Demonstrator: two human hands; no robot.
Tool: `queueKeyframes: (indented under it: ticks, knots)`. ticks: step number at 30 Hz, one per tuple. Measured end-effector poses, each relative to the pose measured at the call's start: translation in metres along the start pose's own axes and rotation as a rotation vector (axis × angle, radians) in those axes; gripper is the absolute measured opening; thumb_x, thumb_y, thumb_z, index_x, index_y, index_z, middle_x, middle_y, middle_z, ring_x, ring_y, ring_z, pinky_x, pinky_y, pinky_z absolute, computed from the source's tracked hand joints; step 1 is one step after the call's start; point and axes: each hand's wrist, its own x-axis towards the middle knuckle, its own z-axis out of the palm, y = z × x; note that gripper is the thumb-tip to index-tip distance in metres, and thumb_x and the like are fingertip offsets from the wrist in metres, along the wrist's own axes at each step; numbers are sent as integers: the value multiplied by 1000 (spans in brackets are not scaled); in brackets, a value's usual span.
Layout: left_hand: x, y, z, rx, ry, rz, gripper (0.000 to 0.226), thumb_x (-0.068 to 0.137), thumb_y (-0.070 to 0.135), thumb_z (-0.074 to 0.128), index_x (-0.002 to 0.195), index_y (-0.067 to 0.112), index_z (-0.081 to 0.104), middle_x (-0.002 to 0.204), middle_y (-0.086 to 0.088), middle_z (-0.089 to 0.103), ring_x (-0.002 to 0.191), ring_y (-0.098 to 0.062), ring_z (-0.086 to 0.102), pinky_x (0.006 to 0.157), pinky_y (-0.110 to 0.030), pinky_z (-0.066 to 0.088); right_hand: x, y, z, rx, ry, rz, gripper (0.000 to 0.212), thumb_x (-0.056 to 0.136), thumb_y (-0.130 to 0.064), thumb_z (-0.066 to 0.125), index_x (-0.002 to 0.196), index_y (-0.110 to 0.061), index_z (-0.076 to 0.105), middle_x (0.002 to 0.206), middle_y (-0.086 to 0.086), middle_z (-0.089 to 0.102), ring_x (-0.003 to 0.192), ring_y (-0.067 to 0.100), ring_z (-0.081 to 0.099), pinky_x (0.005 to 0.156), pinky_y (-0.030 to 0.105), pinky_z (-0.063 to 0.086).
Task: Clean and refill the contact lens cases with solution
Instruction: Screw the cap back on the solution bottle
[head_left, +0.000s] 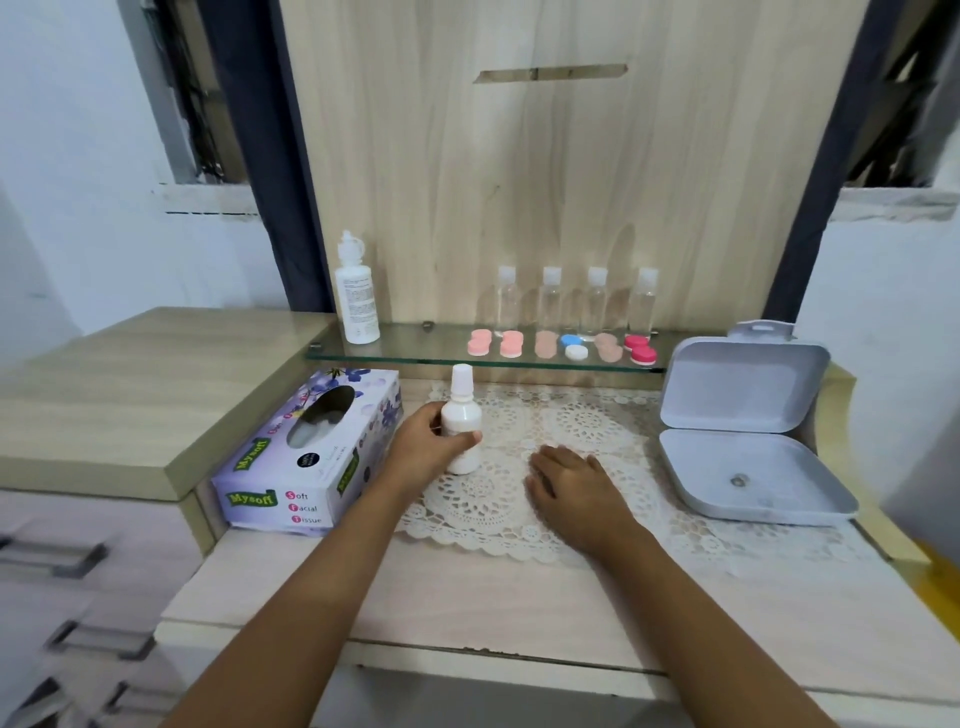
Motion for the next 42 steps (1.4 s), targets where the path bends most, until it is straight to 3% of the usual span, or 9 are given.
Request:
queueKeyframes:
  ticks: [5,9,12,16,20,25,35,42]
  knots:
    - [1,-5,-5,5,41,-4,45,77,15,74,119,16,55,117,-3,61,106,-19,58,96,-42,46,0,-2,-1,-18,0,-7,38,99,-31,31,131,-16,47,140,-2,43,132,13,31,107,32,19]
    - [4,0,-11,-9,110,3,50,76,22,76,121,17,55,116,-1,62,103,-19,59,85,-44,53,-1,-2,-3,-25,-2,1,39,99,-31,30,133,-16,45,142,-2,42,133,13,30,109,31,17]
    - [10,13,-16,-5,170,37,46,73,28,77,115,21,58,113,0,64,102,-19,60,89,-48,50,-1,-2,-1,-27,-4,11,40,99,-32,30,134,-17,44,143,-2,40,134,13,29,110,32,16]
    - [25,45,-25,-22,248,101,46,77,21,74,120,12,57,114,-2,62,103,-18,59,92,-39,48,0,0,0,-20,-3,15,45,98,-36,25,136,-18,43,145,-4,39,135,11,28,111,33,16]
    - [50,70,-36,9,328,158,44,79,20,73,119,9,57,112,-2,60,97,-15,55,82,-27,41,1,1,1,17,18,18,42,100,-36,28,134,-20,46,144,-6,39,135,9,28,111,32,15]
    - [85,76,-42,78,369,137,42,80,22,71,116,7,56,115,-7,62,103,-22,57,82,-28,41,0,0,-2,29,49,-1,38,100,-35,31,128,-19,51,136,-7,46,130,9,33,103,26,18]
    - [130,68,-43,169,341,99,45,80,24,71,119,6,56,117,-9,62,105,-25,58,83,-31,44,2,2,2,21,63,-20,40,98,-33,36,131,-16,50,137,-5,46,130,11,36,109,31,19]
    - [131,62,-34,167,332,103,44,82,21,70,119,3,54,118,-11,61,105,-25,57,79,-28,40,2,2,5,43,105,-11,50,87,-38,31,118,-11,60,125,0,57,121,19,48,103,38,30]
